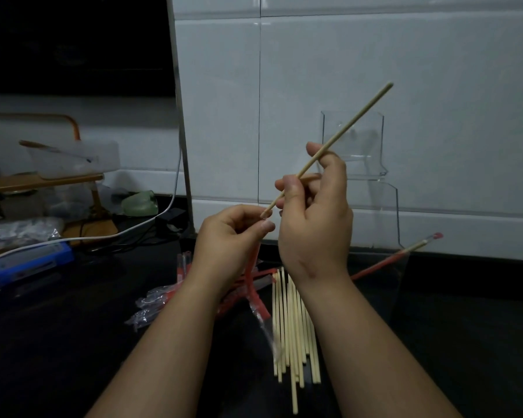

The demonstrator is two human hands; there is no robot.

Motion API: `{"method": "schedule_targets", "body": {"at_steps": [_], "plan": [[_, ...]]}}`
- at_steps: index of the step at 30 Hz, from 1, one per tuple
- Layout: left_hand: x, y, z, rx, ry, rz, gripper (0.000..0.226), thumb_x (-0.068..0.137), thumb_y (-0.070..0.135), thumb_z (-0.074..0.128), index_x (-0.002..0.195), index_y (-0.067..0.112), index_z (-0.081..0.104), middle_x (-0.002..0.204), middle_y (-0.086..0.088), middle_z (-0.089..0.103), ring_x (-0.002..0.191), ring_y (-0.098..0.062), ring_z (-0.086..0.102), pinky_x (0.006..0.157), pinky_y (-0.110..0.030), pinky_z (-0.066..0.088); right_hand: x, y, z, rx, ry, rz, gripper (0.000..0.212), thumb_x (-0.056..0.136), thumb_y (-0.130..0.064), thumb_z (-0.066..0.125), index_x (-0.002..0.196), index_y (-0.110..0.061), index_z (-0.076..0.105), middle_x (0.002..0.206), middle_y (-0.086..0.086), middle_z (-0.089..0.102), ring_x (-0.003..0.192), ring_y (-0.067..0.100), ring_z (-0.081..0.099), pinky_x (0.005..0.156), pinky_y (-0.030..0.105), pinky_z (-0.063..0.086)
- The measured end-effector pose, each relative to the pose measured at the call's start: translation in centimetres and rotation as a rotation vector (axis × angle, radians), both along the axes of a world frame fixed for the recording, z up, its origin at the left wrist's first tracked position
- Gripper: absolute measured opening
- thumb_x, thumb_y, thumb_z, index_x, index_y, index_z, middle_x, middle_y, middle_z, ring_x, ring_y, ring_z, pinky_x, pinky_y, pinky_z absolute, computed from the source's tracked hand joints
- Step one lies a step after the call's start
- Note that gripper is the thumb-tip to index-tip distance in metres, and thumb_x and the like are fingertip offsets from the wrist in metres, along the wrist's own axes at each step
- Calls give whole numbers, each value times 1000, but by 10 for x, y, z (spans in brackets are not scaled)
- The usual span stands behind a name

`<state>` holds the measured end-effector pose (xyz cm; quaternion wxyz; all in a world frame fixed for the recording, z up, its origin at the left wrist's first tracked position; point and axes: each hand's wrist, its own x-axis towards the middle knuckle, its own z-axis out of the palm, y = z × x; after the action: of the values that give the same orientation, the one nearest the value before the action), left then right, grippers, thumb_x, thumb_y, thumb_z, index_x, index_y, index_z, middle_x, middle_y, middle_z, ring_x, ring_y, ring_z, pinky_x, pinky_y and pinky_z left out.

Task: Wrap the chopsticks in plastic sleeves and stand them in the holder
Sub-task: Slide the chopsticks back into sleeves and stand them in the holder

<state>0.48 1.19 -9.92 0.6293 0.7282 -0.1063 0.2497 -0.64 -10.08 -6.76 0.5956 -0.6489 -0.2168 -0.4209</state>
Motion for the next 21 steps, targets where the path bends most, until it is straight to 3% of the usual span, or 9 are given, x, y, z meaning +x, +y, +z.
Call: {"method": "schedule_targets", "body": {"at_steps": [6,11,16,21], "plan": [[1,0,0,-7,19,11,18,94,12,64,109,16,74,96,3,76,95,-7,70,92,-39,57,-2,-2,2,4,-53,-45,36,100,-17,50,135,-25,46,85,-3,66,75,8,63,66,19,52],[3,2,-2,-6,38,16,13,90,17,70,101,21,74,97,2,75,97,-12,70,89,-43,58,-1,-4,4,14,-71,-53,38,100,-16,50,138,-24,47,83,-4,64,73,10,62,65,17,50],[3,1,-2,-12,32,22,13,87,11,73,93,23,72,85,4,74,85,-6,71,78,-25,58,1,-9,5,68,-55,-38,38,99,-15,51,135,-26,49,83,-4,65,71,9,63,65,21,52],[4,0,-3,15,27,8,7,87,12,73,93,16,73,90,2,75,85,-8,71,76,-23,57,0,-5,4,38,-57,-7,37,100,-14,51,135,-25,48,85,-1,66,73,12,64,64,24,55]]}}
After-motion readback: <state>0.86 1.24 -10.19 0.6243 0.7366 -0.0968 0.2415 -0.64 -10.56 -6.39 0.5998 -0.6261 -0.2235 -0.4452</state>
